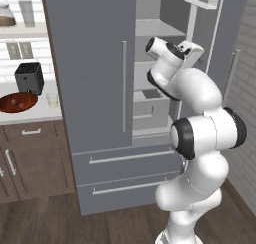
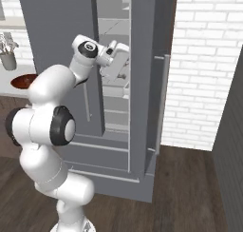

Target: Grab a lemon wedge from the fridge and one ice cube from the ice bowl, and put them in the glass of lemonade.

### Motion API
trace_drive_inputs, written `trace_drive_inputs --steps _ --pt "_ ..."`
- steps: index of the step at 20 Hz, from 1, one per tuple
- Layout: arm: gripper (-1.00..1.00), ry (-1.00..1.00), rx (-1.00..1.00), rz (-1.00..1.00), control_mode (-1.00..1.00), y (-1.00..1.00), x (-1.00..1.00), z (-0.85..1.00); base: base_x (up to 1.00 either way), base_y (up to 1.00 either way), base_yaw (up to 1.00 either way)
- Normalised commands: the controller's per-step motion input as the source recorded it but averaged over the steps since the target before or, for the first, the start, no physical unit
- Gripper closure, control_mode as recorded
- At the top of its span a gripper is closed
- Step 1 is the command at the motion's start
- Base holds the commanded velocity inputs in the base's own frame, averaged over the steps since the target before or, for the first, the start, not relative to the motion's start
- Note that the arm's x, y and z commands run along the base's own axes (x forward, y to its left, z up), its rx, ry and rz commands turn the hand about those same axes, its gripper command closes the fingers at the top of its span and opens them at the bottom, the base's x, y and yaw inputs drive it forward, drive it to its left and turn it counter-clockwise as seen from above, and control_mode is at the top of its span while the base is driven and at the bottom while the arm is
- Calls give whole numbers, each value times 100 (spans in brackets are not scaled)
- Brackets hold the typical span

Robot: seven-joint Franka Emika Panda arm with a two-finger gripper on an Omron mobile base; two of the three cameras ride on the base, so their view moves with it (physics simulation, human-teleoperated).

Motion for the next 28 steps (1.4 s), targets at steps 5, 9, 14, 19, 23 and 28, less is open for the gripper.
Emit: trace_drive_inputs --steps 5,9,14,19,23,28 --pt "-100 5 0 -5 -100 -68 0 0 0 0 0" --pt "-100 2 0 0 -100 -3 -14 13 0 0 0" --pt "-100 0 0 0 -100 45 -15 30 0 0 0" --pt "-100 -6 3 1 -100 99 -2 10 0 0 0" --pt "-100 -18 25 2 -100 92 0 -8 0 0 0" --pt "-100 -24 51 4 -100 58 -1 -45 0 0 0"
